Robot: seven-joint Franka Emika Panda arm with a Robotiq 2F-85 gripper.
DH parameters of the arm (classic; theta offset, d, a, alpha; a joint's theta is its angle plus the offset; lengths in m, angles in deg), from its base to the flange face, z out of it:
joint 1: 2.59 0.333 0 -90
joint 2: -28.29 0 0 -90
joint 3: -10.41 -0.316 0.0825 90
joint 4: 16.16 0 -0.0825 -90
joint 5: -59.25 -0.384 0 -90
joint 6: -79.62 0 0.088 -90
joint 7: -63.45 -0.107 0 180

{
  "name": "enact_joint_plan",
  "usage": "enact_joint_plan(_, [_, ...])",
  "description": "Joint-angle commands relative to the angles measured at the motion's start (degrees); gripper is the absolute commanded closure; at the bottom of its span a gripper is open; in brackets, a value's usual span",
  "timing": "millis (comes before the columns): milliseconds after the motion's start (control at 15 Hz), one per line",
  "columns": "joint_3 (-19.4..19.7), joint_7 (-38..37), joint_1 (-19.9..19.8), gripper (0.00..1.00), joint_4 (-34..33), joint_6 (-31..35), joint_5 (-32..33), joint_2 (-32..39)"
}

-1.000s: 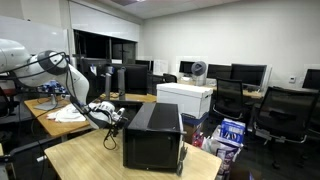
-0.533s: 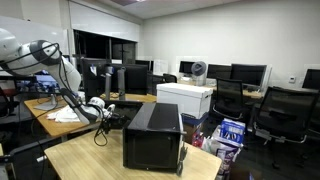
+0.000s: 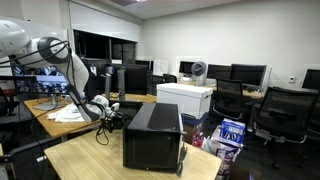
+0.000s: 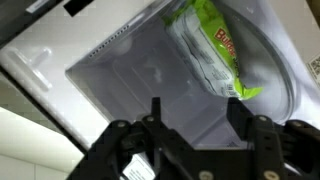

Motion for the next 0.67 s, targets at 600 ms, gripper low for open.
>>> enact_joint_plan(600, [-10.75, 1.34, -14.81, 0.0, -1.51, 2.61, 8.19, 0.87])
